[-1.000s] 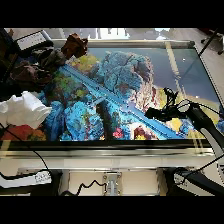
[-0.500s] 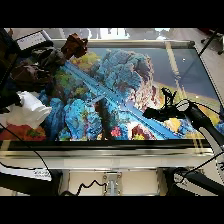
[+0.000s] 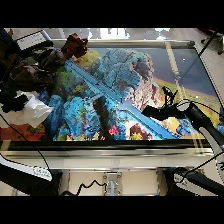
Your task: Fold the shirts.
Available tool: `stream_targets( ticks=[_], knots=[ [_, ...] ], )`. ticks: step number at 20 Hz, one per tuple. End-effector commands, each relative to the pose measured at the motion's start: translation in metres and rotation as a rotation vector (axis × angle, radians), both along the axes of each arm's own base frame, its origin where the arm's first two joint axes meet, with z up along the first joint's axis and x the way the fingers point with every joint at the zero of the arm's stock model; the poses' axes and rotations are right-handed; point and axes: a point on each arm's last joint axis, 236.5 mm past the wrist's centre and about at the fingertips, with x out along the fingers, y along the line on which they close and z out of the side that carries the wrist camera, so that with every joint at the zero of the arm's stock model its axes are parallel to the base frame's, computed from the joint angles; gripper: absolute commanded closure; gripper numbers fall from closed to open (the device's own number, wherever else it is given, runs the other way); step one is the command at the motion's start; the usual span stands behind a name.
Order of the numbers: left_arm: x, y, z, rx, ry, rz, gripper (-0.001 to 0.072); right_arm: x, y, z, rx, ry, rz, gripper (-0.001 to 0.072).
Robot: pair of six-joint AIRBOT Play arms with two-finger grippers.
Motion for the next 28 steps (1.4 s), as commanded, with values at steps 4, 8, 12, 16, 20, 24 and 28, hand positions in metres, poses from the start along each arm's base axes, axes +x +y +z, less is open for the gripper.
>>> stream_targets(
  ticks=[4,8,12,16,20,24,28],
  knots=[
    [0.035,-0.093,0.020,-0.361,-0.164,-0.142,0.0691,0.014,0.000,0.006,0.018,-0.050,-0.045,0.0047],
    [0.049,-0.206,0.083,-0.653,-0.299,-0.394,0.0691,0.016,-0.004,0.005,-0.004,-0.061,-0.039,0.0048],
    [0.031,-0.331,0.112,-0.720,-0.259,-0.680,0.0692,0.016,-0.008,0.002,-0.031,-0.065,-0.027,0.0048],
    [-0.008,-0.471,0.115,-0.750,-0.207,-0.939,0.0692,0.011,-0.008,0.000,-0.048,-0.063,0.015,0.0048],
    [-0.051,-0.580,0.105,-0.720,-0.213,-1.079,0.0692,0.002,-0.015,-0.006,-0.096,-0.042,0.070,0.0048],
    [-0.078,-0.599,0.048,-0.654,-0.026,-1.034,0.0689,-0.006,-0.026,-0.013,-0.163,-0.021,0.119,0.0044],
    [-0.096,-0.596,0.017,-0.687,0.116,-1.012,0.0324,-0.006,-0.025,-0.013,-0.171,-0.034,0.148,0.0042]
  ],
)
